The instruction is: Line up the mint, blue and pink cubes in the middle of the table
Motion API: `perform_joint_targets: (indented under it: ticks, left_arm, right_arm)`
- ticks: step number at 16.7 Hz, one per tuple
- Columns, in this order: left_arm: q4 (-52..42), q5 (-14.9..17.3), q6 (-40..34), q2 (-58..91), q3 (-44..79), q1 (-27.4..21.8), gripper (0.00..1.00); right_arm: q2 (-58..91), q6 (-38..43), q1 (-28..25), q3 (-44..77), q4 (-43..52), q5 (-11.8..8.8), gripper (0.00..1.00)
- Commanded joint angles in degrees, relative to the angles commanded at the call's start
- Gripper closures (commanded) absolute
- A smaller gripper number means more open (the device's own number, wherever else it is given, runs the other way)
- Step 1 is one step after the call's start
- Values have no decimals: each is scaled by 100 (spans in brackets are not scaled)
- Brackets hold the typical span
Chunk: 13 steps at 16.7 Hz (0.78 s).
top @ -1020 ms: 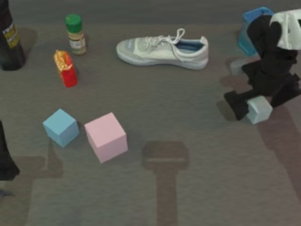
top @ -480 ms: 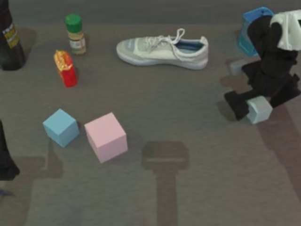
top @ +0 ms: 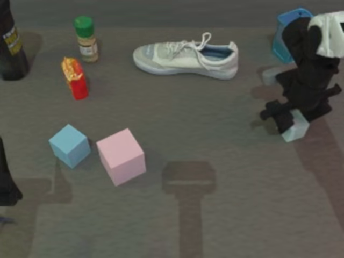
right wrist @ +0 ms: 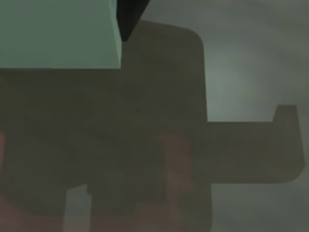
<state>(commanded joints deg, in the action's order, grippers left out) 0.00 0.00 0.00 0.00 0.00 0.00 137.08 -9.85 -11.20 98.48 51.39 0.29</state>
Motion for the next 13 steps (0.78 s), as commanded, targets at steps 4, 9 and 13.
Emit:
perform_joint_targets:
  ticks: [4,9,13]
  left_arm:
    - [0,0,0,0,0,0,0]
    - [0,0,0,0,0,0,0]
    - [0,0,0,0,0,0,0]
  right_arm:
    - [0,0,0,0,0,0,100]
    - [0,0,0,0,0,0,100]
    - [-258,11,-9,240,301,-33,100]
